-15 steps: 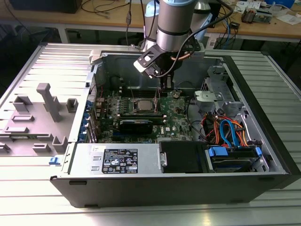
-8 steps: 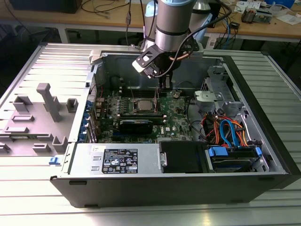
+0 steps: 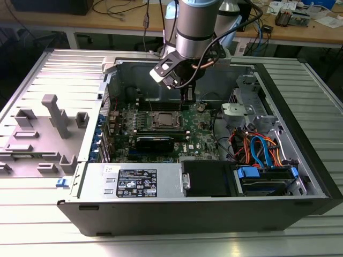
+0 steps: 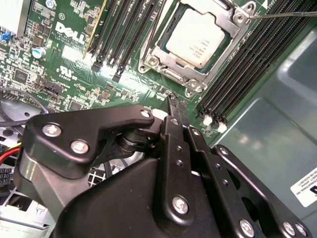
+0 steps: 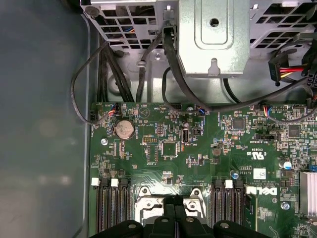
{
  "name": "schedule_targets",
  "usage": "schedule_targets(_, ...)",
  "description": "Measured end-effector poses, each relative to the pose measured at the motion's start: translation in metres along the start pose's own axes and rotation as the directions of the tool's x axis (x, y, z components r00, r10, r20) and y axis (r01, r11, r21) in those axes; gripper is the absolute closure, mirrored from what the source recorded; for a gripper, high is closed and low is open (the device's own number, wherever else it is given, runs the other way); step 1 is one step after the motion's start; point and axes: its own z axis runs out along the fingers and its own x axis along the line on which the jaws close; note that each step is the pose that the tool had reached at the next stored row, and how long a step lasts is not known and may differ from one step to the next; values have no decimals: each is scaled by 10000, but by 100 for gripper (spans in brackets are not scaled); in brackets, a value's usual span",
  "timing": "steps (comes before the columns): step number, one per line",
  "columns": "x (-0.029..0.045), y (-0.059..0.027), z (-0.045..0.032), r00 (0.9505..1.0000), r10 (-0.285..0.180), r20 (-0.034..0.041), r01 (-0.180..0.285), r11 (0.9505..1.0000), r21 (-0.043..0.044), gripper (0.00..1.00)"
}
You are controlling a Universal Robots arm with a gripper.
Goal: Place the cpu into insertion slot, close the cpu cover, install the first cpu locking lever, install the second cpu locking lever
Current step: 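Close the cpu cover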
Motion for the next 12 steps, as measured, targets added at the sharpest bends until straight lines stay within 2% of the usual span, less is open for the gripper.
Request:
schedule_targets(9,0,-94,39,10000,-2,2,2,10000,-28,89)
schedule_targets(12,2,-179,44,10000,-3,-1,3,10000,-39,89)
